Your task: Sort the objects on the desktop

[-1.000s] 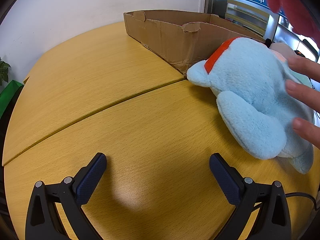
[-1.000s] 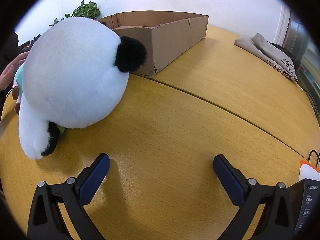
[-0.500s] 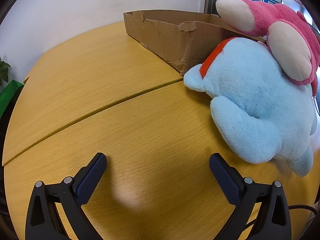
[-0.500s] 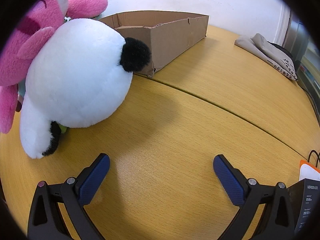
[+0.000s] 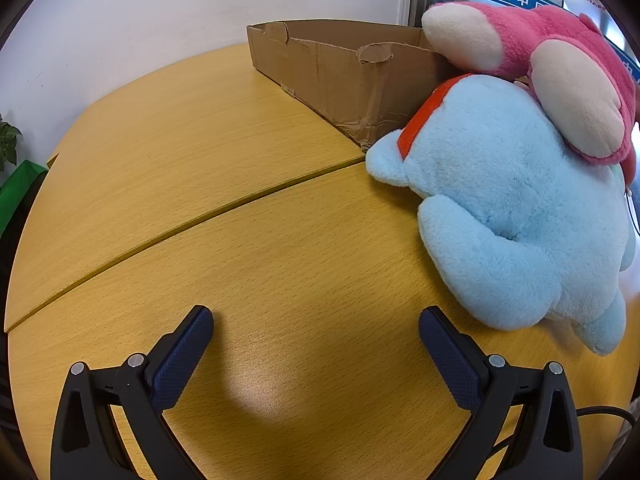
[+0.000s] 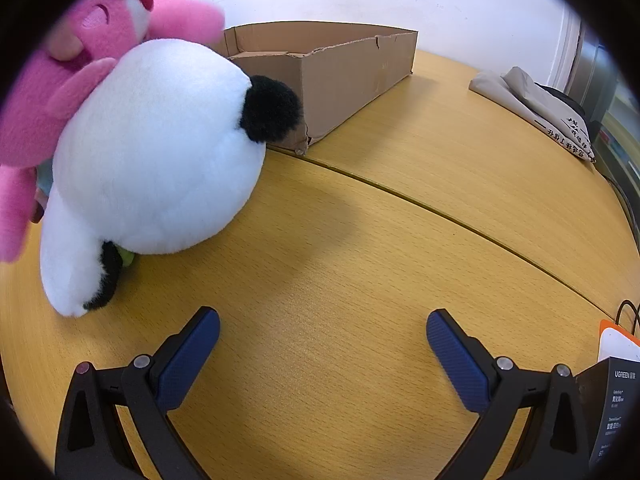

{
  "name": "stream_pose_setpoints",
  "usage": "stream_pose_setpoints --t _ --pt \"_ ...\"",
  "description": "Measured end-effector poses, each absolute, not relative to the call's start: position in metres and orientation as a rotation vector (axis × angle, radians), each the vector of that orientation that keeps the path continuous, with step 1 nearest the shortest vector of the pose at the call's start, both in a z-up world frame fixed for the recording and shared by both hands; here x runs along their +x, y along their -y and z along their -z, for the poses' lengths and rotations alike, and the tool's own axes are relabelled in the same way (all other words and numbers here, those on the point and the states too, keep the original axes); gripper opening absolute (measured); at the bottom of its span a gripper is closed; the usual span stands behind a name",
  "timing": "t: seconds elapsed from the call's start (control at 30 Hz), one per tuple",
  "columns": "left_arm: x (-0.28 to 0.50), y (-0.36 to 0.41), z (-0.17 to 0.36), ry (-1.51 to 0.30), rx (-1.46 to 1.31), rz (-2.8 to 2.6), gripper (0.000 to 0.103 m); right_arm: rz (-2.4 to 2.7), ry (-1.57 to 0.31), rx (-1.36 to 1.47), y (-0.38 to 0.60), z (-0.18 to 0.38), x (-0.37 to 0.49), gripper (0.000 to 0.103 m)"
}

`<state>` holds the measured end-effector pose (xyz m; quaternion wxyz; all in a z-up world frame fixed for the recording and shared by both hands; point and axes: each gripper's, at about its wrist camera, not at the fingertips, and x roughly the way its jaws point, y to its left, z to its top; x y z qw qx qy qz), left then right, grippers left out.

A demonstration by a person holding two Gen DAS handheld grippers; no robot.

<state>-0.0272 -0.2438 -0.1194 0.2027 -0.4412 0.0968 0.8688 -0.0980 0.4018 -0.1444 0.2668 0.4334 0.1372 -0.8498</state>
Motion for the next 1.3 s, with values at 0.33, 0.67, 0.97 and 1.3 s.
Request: stream_pose_setpoints --t 0.33,0.67,0.97,1.3 --pt "-0.022 0.244 0.119 -0.271 -1.231 -2.425 0.103 2.294 -0.37 1.17 -0.402 0.145 -0.098 0.103" --pt "-0.019 0.247 0.117 -0.27 -1.231 -2.425 0.103 2.294 -0.37 1.17 -0.402 0.144 -0.098 0.103" --pt "-0.018 0.248 0.118 -0.274 -1.228 -2.416 0.103 2.294 -0.37 1.169 -0.402 0.144 -0.097 0.103" --pt "-0.014 0.251 0.117 -0.274 -1.228 -2.415 0.103 2.294 -0.37 1.17 -0.402 0.145 -0.097 0.103"
